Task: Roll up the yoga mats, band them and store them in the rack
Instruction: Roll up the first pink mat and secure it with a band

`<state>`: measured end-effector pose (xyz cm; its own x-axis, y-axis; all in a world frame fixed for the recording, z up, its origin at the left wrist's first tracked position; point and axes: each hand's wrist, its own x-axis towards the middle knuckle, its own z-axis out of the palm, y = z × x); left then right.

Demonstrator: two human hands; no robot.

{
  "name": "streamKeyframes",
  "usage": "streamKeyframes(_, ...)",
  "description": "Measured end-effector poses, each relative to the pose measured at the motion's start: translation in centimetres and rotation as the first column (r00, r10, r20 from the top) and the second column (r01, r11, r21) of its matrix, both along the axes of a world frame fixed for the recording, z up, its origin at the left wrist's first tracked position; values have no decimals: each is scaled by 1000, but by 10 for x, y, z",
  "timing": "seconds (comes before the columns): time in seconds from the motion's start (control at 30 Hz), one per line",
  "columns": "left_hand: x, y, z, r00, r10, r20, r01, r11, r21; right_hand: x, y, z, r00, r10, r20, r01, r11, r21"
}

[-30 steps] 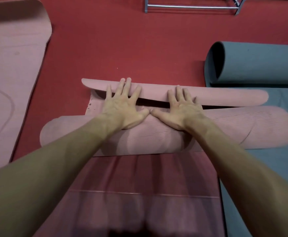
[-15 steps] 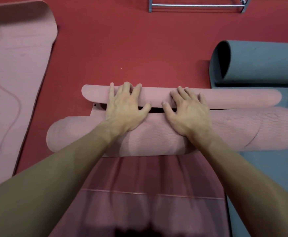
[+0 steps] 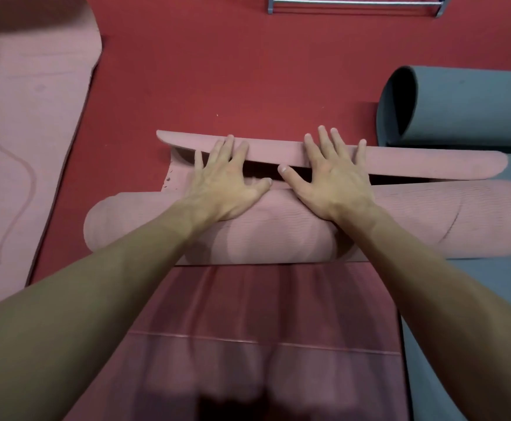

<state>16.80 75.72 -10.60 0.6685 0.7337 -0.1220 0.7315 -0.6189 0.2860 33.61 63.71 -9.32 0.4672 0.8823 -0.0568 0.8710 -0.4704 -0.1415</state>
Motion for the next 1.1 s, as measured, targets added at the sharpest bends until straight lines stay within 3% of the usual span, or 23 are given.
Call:
streamKeyframes(0.1, 7, 6, -1, 1000, 16, 17, -17, 996, 87, 0, 6, 5, 999, 22, 31, -24, 997, 68)
streamKeyframes(0.37, 12, 10, 0, 999, 29, 27, -34, 982, 183, -14, 12, -3, 999, 33, -41, -35, 999, -32)
streamKeyframes(0.57, 19, 24, 10, 998, 0, -63, 6, 996, 91, -1, 27, -3, 999, 40, -21, -42, 994, -99)
streamKeyframes(0.7, 15, 25, 15, 998, 52, -29, -54, 996, -73, 2, 31, -5, 999, 38, -17, -39, 995, -87)
streamKeyframes(0.77, 14, 18, 10, 996, 37, -81, -41, 998, -50, 1, 30, -7, 999, 47, -22, -49, 994, -95)
streamKeyframes(0.97, 17, 14, 1, 997, 58, -50, -54, 996, 71, -9, 23, -3, 999, -8, 43, 3, 994, 112)
streamKeyframes(1.1, 16, 11, 0, 998, 69, 11, -70, 986, 153, -36, -7, -13, 990, 83, 116, -102, 980, 170)
